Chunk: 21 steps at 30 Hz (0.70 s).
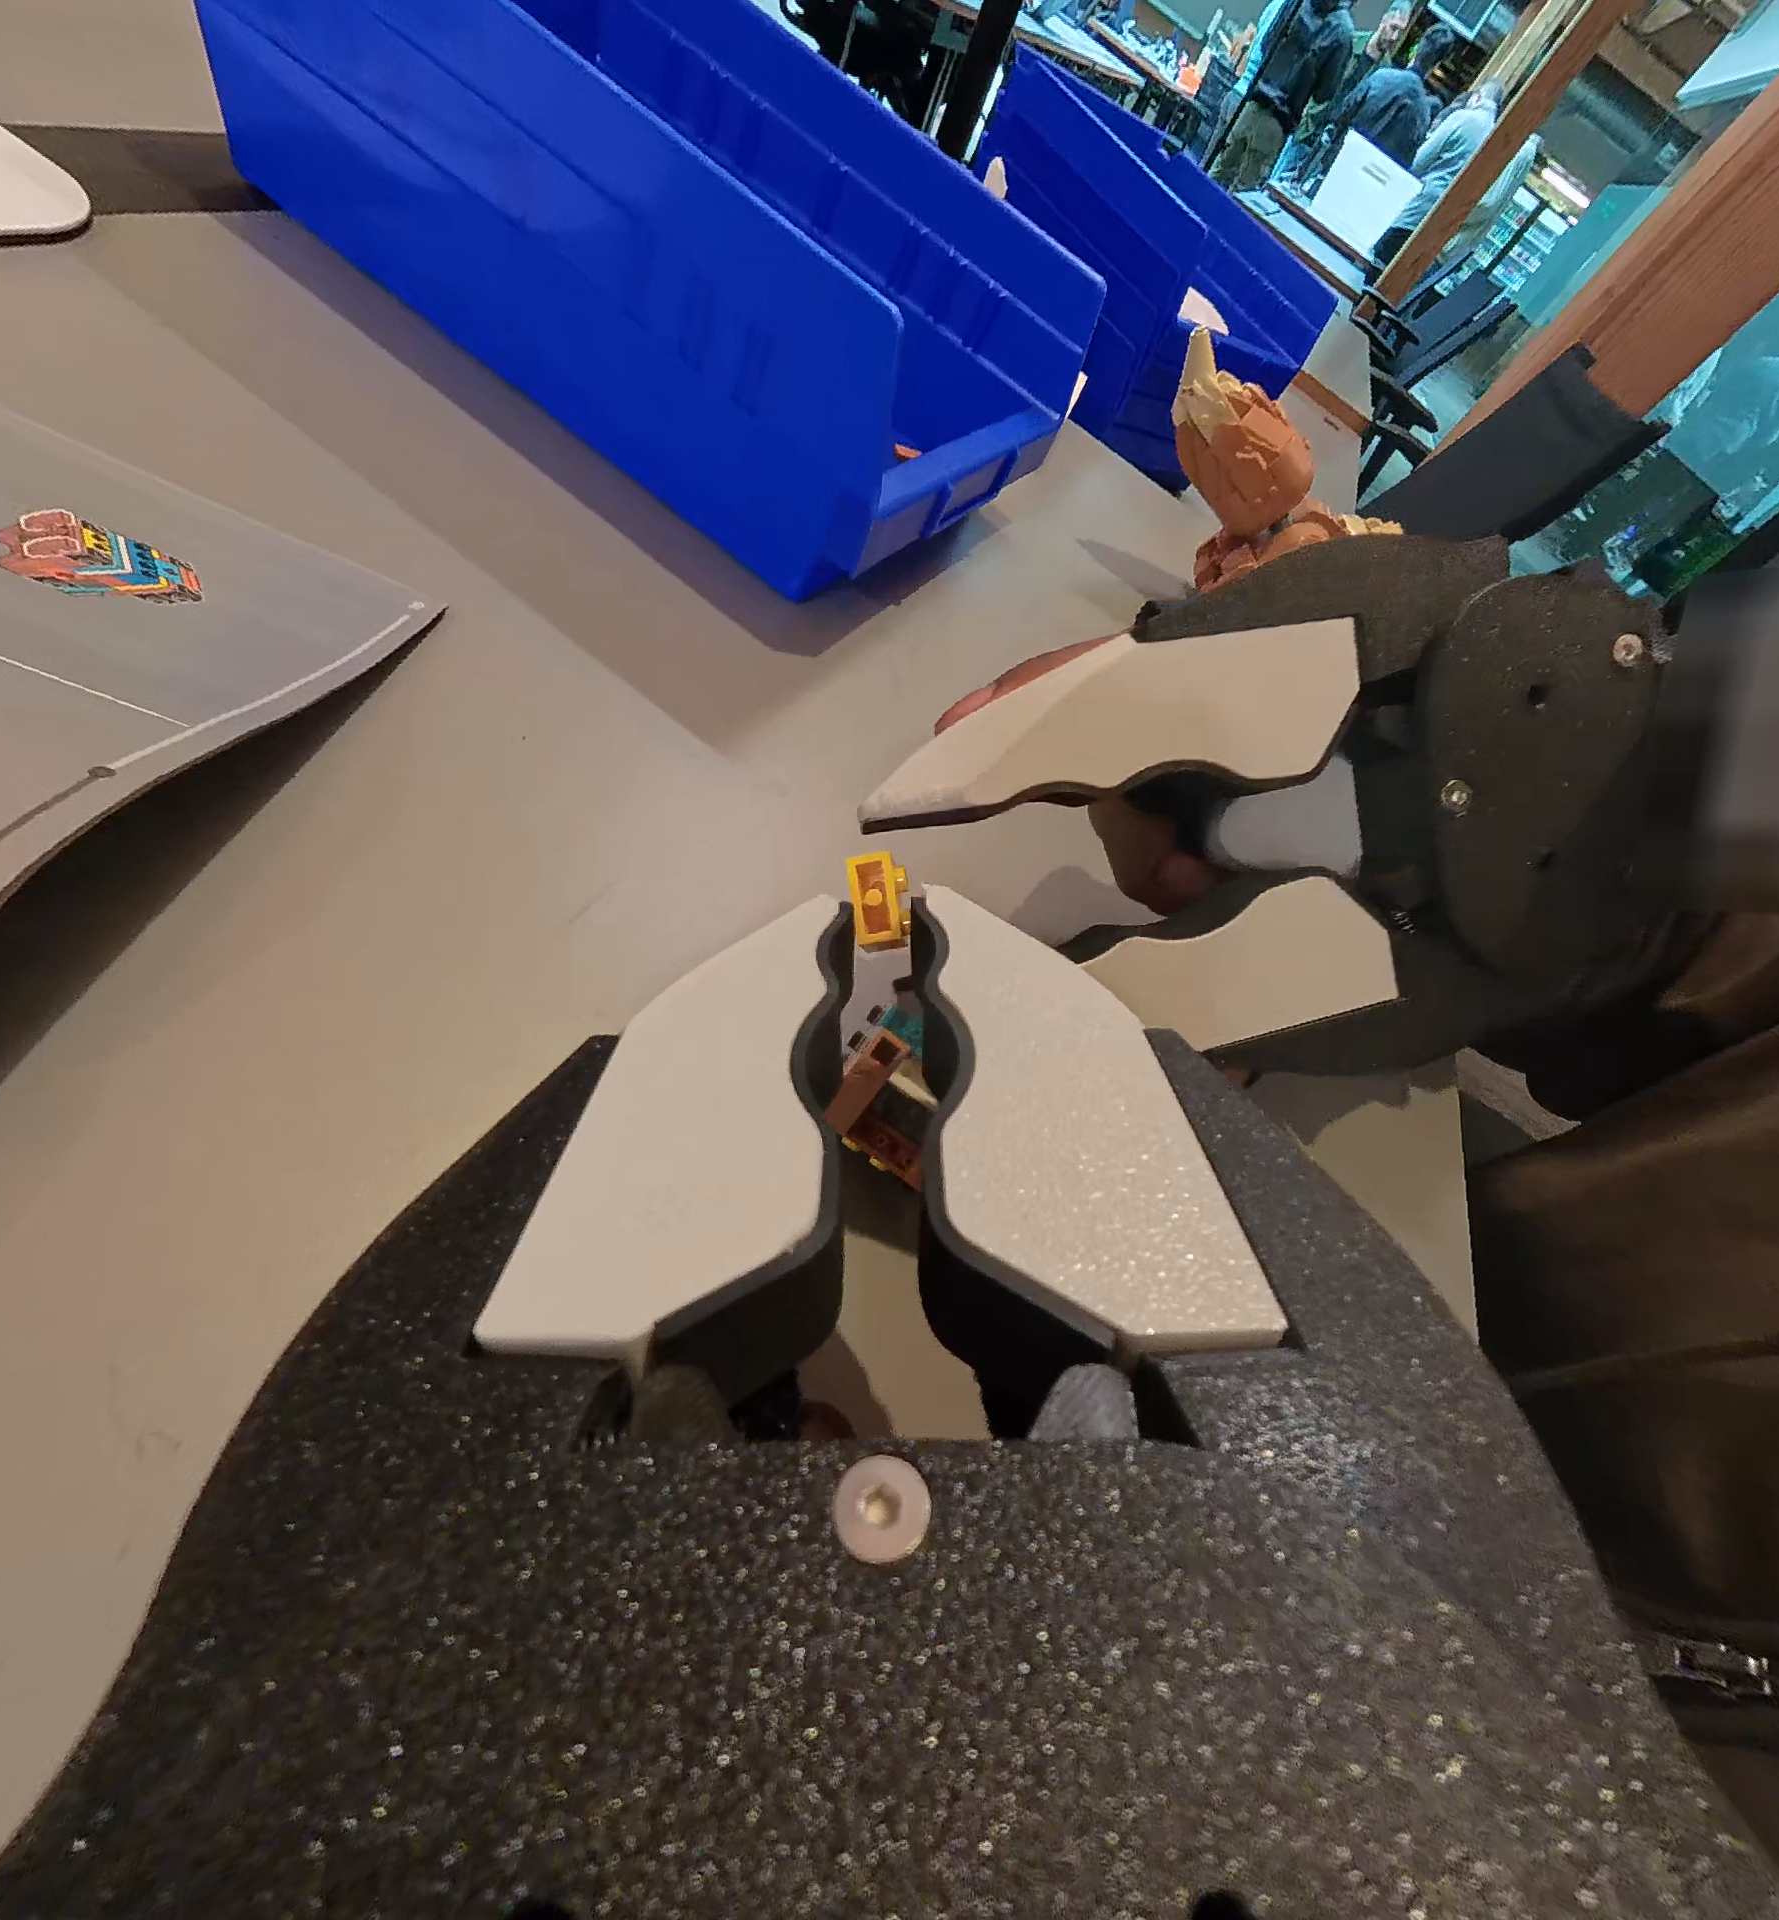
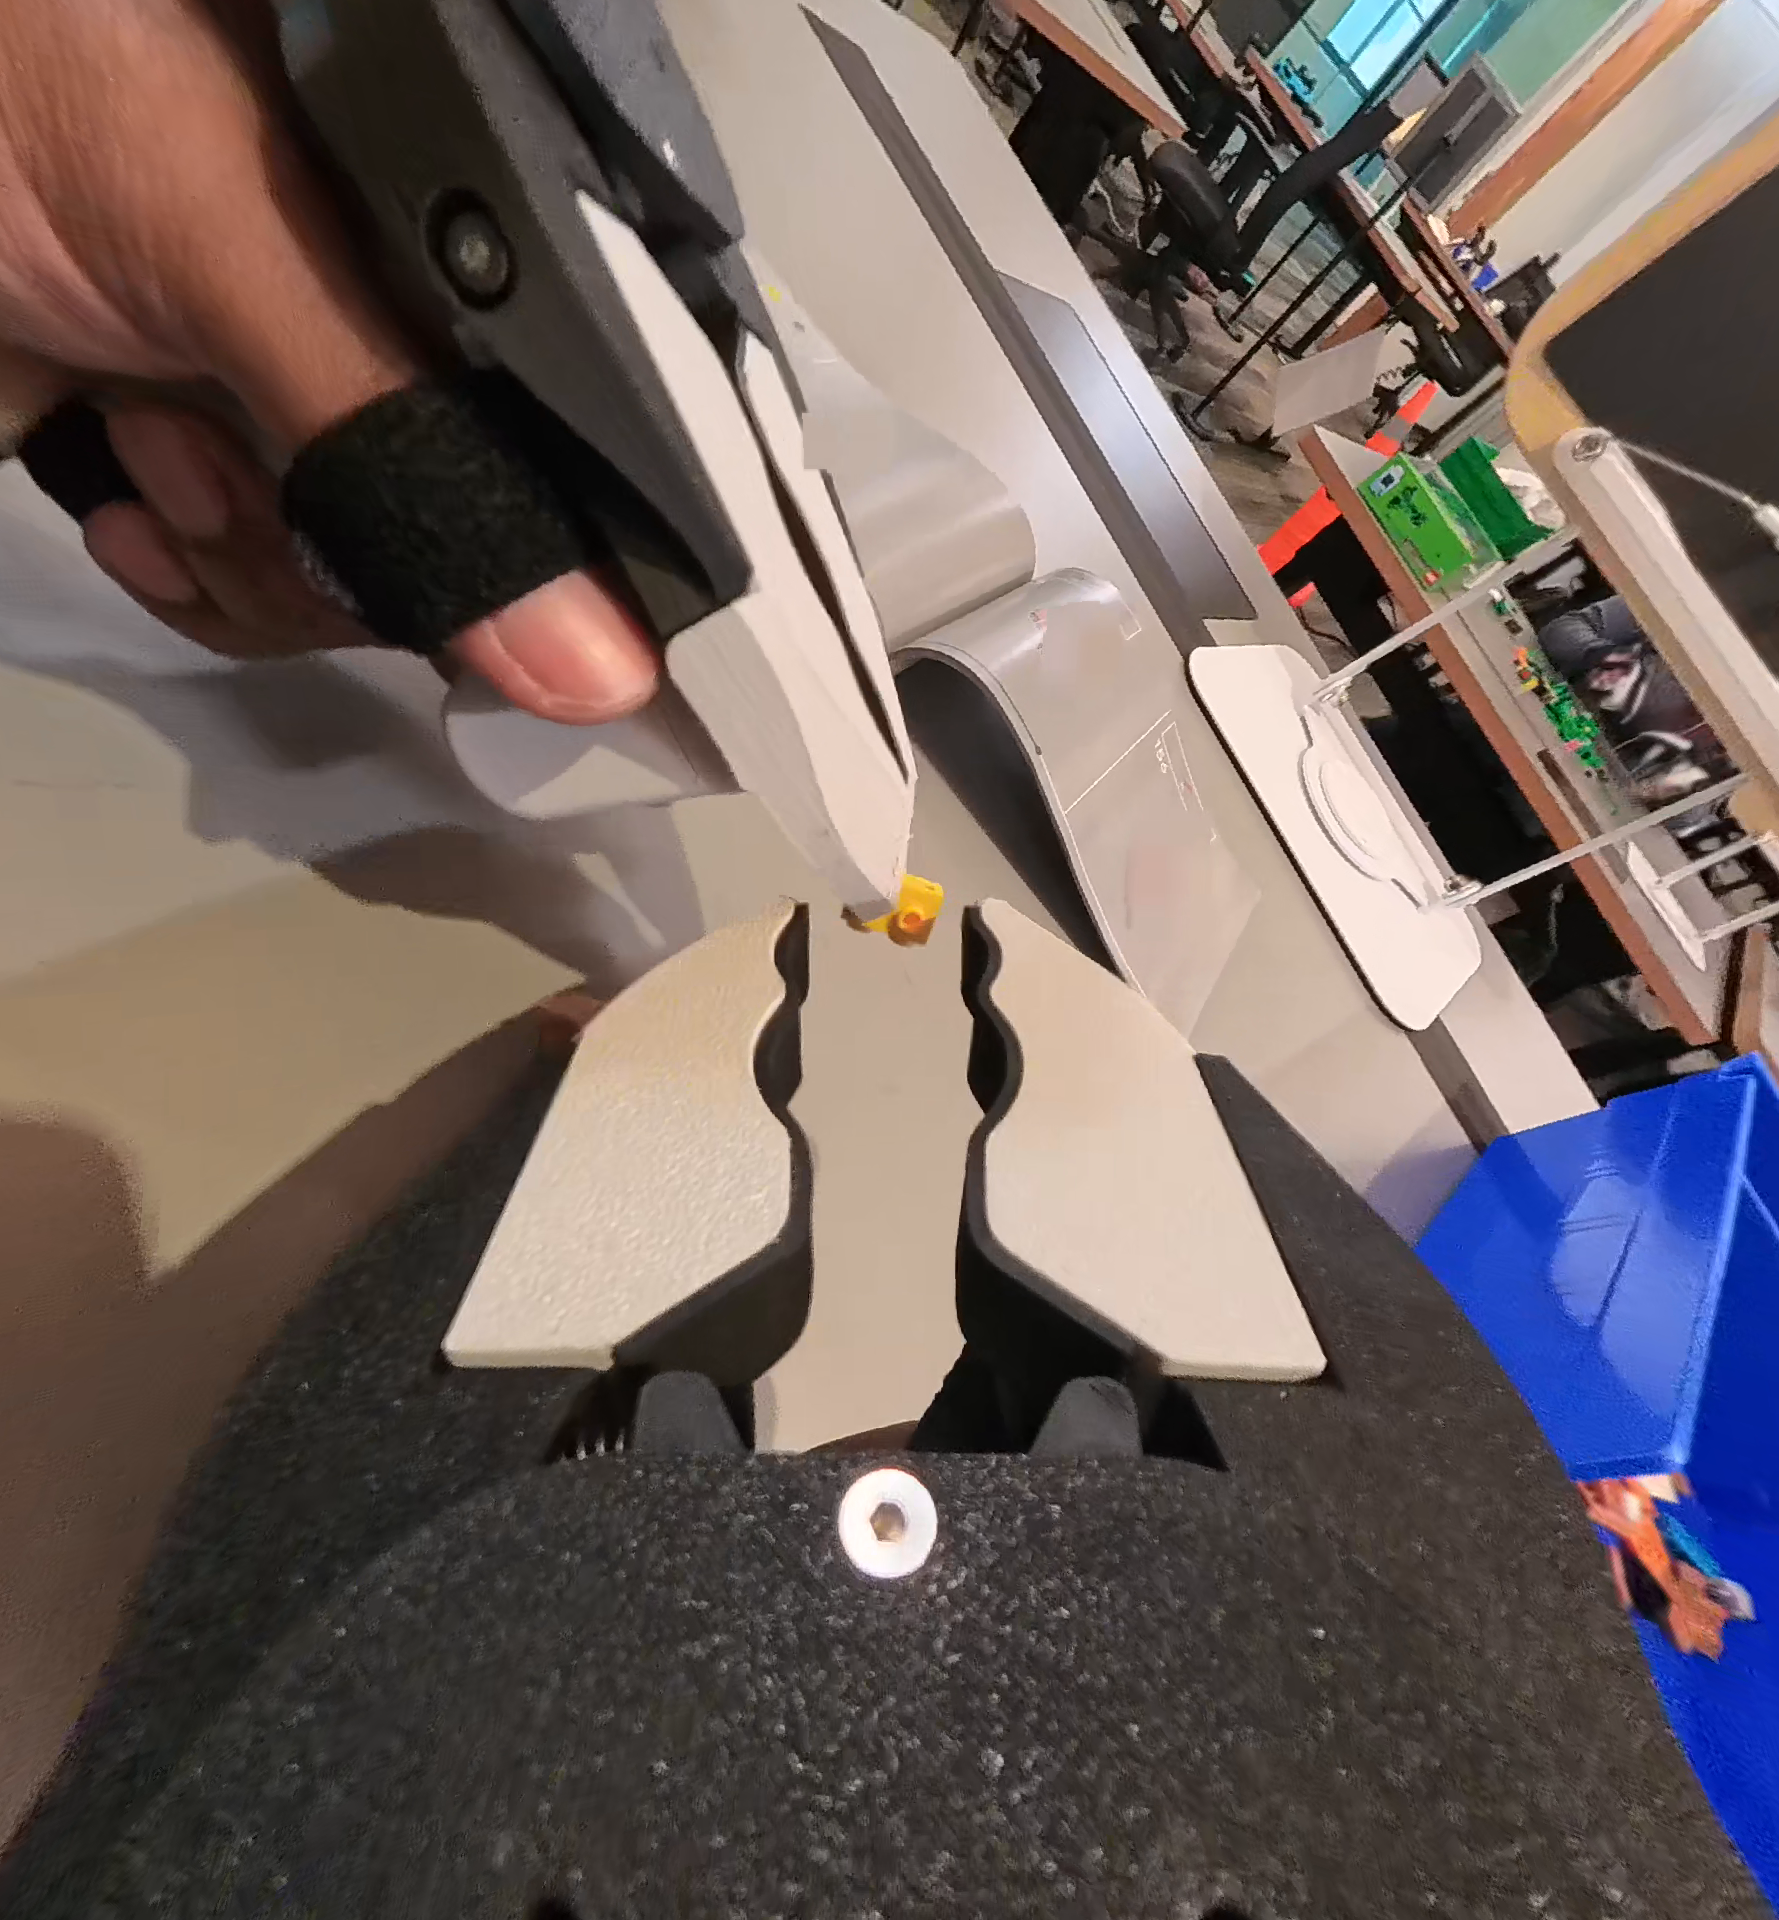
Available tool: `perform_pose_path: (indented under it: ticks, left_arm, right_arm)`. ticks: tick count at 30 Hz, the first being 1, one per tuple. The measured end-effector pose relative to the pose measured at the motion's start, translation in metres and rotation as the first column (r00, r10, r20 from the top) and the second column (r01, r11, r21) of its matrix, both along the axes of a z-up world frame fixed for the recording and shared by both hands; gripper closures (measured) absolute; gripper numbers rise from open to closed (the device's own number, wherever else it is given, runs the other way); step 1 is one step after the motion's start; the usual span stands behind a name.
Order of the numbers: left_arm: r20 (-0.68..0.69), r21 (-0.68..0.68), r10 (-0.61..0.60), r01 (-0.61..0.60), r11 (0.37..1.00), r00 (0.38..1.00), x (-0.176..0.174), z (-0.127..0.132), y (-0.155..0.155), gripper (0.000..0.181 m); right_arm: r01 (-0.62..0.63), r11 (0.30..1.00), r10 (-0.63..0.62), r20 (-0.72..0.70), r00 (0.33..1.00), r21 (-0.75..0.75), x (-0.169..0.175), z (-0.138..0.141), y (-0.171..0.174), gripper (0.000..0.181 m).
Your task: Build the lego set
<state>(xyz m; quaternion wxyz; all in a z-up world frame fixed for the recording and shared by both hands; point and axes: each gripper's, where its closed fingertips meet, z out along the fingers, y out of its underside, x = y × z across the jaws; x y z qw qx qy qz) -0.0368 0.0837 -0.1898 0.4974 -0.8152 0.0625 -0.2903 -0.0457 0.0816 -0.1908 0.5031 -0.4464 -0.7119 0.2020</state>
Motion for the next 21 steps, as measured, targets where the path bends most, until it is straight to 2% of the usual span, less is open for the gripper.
perform_pose_path:
  ticks: [14,21]
  left_arm:
    - [-0.01,0.031,-0.002,0.003,1.0,1.0,0.0026,-0.001,0.0021,0.171]
    - [0.051,0.013,-0.034,0.033,0.999,0.998,0.0037,-0.0031,0.0023,0.171]
  right_arm:
    - [0.027,1.0,-0.028,-0.01,1.0,-0.01,-0.0012,-0.0013,0.0017,0.16]
    - [-0.011,1.0,0.011,-0.002,1.0,-0.001,-0.0007,-0.0047,0.002,0.163]
